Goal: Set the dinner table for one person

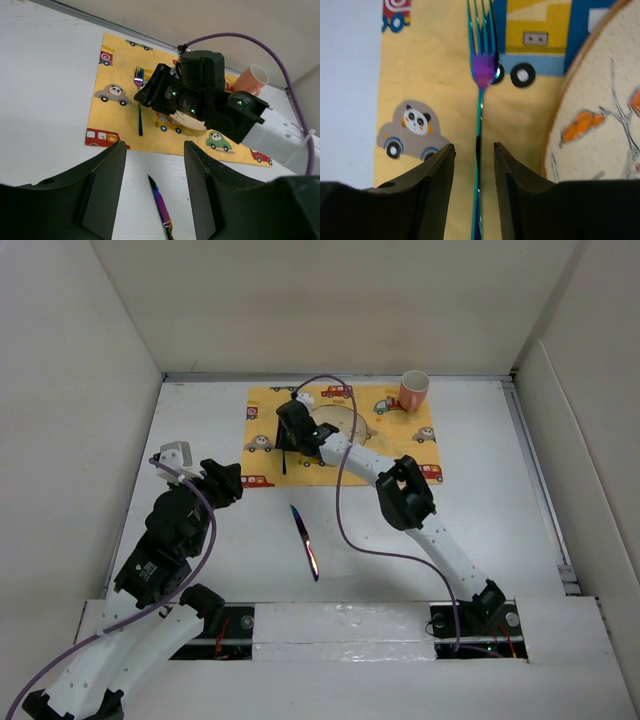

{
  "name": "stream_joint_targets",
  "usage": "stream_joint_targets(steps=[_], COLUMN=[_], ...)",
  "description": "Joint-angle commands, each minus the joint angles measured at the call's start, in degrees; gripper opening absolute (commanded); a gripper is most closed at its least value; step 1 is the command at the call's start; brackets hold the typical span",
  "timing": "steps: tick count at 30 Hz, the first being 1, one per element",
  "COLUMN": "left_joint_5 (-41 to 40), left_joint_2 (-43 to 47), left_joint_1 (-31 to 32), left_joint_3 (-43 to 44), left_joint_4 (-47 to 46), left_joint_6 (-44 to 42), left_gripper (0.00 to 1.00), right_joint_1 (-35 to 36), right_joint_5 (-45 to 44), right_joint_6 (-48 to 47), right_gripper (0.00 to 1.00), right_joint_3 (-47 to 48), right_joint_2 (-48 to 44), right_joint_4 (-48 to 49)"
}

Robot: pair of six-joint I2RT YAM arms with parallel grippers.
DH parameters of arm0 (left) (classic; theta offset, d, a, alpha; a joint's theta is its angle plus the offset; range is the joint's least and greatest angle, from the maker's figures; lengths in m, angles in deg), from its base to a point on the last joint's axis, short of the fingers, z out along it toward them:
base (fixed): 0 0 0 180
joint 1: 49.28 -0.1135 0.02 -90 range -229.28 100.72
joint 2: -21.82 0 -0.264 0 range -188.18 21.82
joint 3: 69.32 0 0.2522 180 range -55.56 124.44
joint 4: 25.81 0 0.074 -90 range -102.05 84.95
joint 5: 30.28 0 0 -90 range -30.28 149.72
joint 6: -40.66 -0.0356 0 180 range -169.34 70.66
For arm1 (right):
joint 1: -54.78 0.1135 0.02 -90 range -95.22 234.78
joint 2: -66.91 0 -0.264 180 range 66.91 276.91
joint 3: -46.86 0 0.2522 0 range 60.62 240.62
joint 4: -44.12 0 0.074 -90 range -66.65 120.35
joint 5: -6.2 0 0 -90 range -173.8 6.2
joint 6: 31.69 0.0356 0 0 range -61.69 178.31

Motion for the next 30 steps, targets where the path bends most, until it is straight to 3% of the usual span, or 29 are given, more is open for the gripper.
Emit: stream_joint_targets(steps=[1,6,7,9,11,13,14,18,19,20,21,23,26,30], left_joint_5=[0.2,-0.3,-0.4,-0.3,0.1,0.9,1.2,2.2,3.0,3.1,3.1,2.6,2.6,2.6], left_joint_2=[-0.5,-0.5,-0.3,0.2,1.2,2.2,2.3,2.3,2.2,2.2,2.0,1.8,2.2,1.8], left_joint_1=[-0.1,-0.1,-0.1,-0.1,-0.1,-0.1,-0.1,-0.1,-0.1,-0.1,-0.1,-0.1,-0.1,-0.1], left_joint_3=[1.1,1.1,1.1,1.1,0.8,0.6,0.5,0.6,0.7,0.8,0.8,0.6,0.5,0.5], left_joint_4=[-1.6,-1.5,-1.4,-1.6,-1.8,-2.3,-2.4,-2.6,-2.7,-2.9,-3.0,-2.6,-3.0,-2.9], left_joint_6=[-0.8,-0.8,-0.9,-1.1,-1.7,-2.5,-2.6,-2.9,-3.0,-3.1,-3.1,-2.9,-3.0,-3.1], left_gripper=[0.46,0.46,0.44,0.38,0.23,0.12,0.00,0.00,0.00,0.00,0.00,0.13,0.27,0.32], right_joint_1=[0.1,1.3,1.3,3.5,5.3,8.5,10.0,20.5,22.8,27.1,29.2,34.4,37.3,37.4], right_joint_5=[-1.0,-3.9,-4.4,-5.3,-6.2,-6.0,-6.7,-11.4,-12.4,-12.5,-12.9,-15.4,-16.4,-17.4], right_joint_6=[-0.8,-3.9,-4.6,-6.7,-9.8,-11.5,-12.0,-11.8,-11.8,-11.4,-9.7,-4.5,0.3,1.8], right_gripper=[0.46,0.50,0.49,0.27,0.00,0.00,0.00,0.00,0.04,0.25,0.36,0.56,0.60,0.60], right_joint_3=[-6.6,-17.9,-23.8,-31.4,-44.5,-52.2,-56.1,-72.5,-73.7,-74.8,-75.5,-75.5,-75.4,-74.9], right_joint_2=[-9.8,-23.0,-25.4,-31.1,-40.4,-48.6,-51.0,-59.3,-59.9,-59.9,-59.6,-57.7,-55.1,-51.8], right_joint_4=[6.0,11.3,12.6,17.1,23.2,24.7,25.3,19.2,17.4,13.6,11.2,5.6,4.0,4.2])
